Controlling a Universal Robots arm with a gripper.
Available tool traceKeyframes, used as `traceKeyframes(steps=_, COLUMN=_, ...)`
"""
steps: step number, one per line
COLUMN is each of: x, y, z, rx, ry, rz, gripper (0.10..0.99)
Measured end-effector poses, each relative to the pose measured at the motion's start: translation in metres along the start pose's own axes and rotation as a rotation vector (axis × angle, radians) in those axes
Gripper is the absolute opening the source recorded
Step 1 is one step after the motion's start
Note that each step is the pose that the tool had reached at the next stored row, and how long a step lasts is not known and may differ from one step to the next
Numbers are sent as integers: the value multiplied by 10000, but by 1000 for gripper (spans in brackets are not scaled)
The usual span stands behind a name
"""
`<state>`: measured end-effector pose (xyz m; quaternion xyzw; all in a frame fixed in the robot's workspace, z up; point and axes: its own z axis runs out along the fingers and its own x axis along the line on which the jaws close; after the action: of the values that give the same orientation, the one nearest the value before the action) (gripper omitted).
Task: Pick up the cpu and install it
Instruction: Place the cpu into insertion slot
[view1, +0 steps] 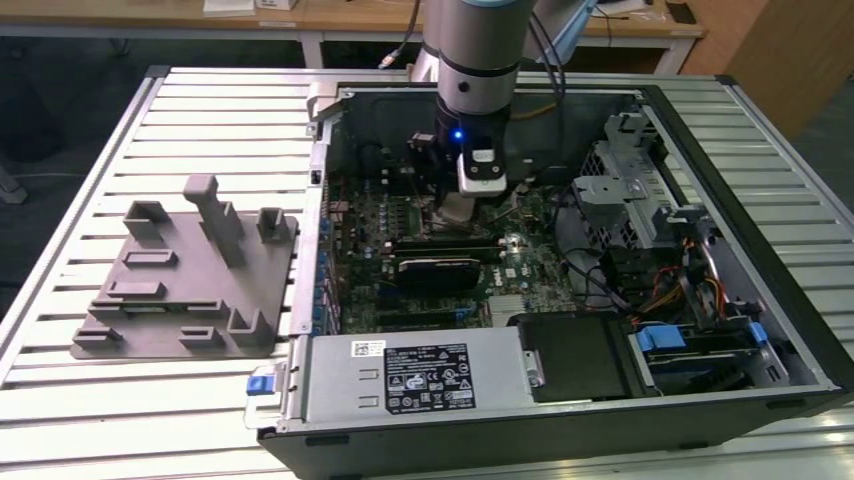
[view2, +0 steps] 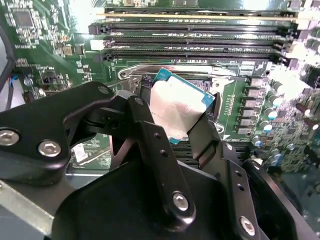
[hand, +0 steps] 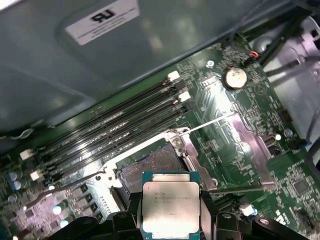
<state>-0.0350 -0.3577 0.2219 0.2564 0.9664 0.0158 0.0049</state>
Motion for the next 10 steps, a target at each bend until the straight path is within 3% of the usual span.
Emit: traceKeyframes(steps=10, x=0, y=0, z=1, rx=2, ry=-43, rz=1315, gripper=545)
